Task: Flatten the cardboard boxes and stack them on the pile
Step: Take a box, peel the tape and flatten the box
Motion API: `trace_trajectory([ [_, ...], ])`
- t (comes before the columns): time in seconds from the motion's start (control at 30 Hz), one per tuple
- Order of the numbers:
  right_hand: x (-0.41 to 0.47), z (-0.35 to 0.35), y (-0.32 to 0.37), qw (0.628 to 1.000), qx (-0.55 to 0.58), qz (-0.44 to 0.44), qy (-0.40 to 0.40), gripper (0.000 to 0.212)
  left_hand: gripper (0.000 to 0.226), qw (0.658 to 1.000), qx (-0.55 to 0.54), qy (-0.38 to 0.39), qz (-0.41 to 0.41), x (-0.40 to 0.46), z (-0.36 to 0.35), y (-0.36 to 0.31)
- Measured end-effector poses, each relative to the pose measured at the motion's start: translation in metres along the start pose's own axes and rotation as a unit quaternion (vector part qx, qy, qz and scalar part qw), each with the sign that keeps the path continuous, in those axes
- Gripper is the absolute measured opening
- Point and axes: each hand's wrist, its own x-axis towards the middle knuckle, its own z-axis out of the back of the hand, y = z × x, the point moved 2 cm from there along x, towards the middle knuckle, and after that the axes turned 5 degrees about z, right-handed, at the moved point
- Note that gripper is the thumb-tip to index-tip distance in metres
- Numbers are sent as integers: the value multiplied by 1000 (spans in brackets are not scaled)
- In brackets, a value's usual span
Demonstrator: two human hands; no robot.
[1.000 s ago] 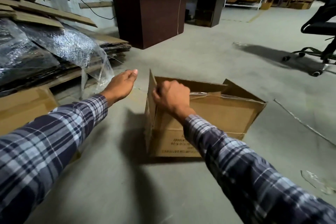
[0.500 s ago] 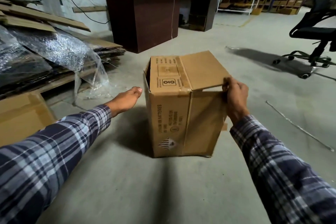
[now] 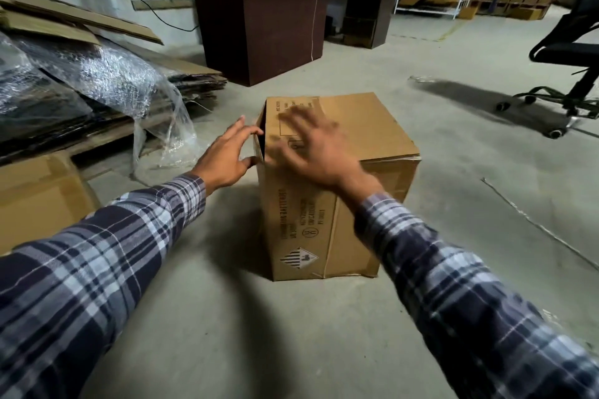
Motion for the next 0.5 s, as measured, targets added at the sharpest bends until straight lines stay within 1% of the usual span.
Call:
trace_trajectory([
  [0.03, 4, -14, 19, 996, -35, 57, 64, 71, 63, 1000, 13, 0, -11, 1, 2, 3],
  [0.07, 5, -28, 31, 987, -77, 85, 115, 75, 57, 1000, 24, -3, -20, 3, 4, 4],
  [0.1, 5, -39, 37, 979, -111, 91, 142, 77, 48, 999, 37, -9, -25, 3, 8, 6],
  [0.17, 6, -47, 38, 980, -131, 84, 122, 68, 36, 996, 74, -24, -38, 3, 14, 7],
  [0.2, 7, -46, 36, 983, -127, 79, 107, 63, 33, 993, 97, -30, -52, 2, 17, 6],
  [0.23, 9, -42, 34, 984, -125, 76, 101, 63, 32, 990, 120, -36, -68, 3, 19, 4],
  [0.27, 11, -39, 34, 985, -121, 72, 104, 68, 35, 986, 141, -37, -82, 4, 22, 3],
  [0.33, 15, -31, 33, 985, -102, 40, 130, 84, 48, 984, 148, -20, -97, 6, 23, -1],
  [0.37, 16, -27, 31, 984, -94, 19, 148, 87, 55, 985, 139, -3, -98, 7, 21, -3],
  [0.43, 16, -17, 21, 981, -88, -16, 174, 89, 60, 987, 123, 24, -103, 6, 15, -8],
  [0.5, 12, -5, 7, 978, -87, -45, 184, 92, 65, 992, 86, 25, -92, 4, 8, -8],
])
